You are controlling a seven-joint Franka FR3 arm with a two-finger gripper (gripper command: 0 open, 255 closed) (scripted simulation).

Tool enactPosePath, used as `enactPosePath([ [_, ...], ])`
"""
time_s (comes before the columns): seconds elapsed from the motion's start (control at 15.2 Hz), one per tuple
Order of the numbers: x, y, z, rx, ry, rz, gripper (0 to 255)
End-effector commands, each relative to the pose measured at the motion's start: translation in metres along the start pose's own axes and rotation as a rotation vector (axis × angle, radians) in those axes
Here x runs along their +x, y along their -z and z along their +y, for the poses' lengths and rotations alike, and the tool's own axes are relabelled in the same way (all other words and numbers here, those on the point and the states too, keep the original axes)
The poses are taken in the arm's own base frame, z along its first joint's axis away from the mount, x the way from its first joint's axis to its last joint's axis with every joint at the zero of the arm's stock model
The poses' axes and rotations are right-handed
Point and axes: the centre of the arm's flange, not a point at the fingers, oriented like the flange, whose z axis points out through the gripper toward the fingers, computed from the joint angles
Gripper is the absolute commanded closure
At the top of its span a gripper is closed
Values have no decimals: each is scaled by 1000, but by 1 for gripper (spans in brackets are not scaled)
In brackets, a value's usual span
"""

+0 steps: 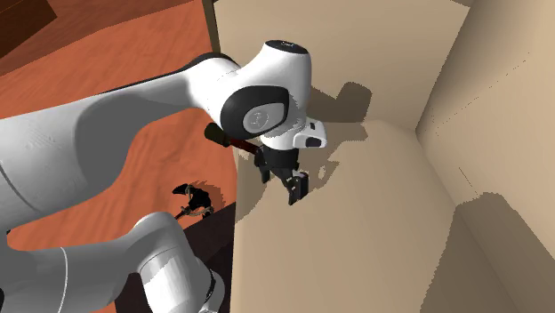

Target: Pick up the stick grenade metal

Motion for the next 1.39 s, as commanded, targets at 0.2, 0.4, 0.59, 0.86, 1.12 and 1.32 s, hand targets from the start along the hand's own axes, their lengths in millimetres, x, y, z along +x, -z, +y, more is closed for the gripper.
enactPosePath([
  [0.2, -14, 12, -34, 19, -279, 19, 0],
  [0.4, -19, 24, -70, 38, -558, 38, 0],
  [0.59, -13, 37, -105, 57, -837, 57, 0],
  [0.86, 8, 55, -148, 82, -1209, 83, 0],
  [1.12, 17, 45, -158, 88, -1299, 89, 0],
  [1.32, 19, 29, -159, 88, -1299, 89, 0],
])
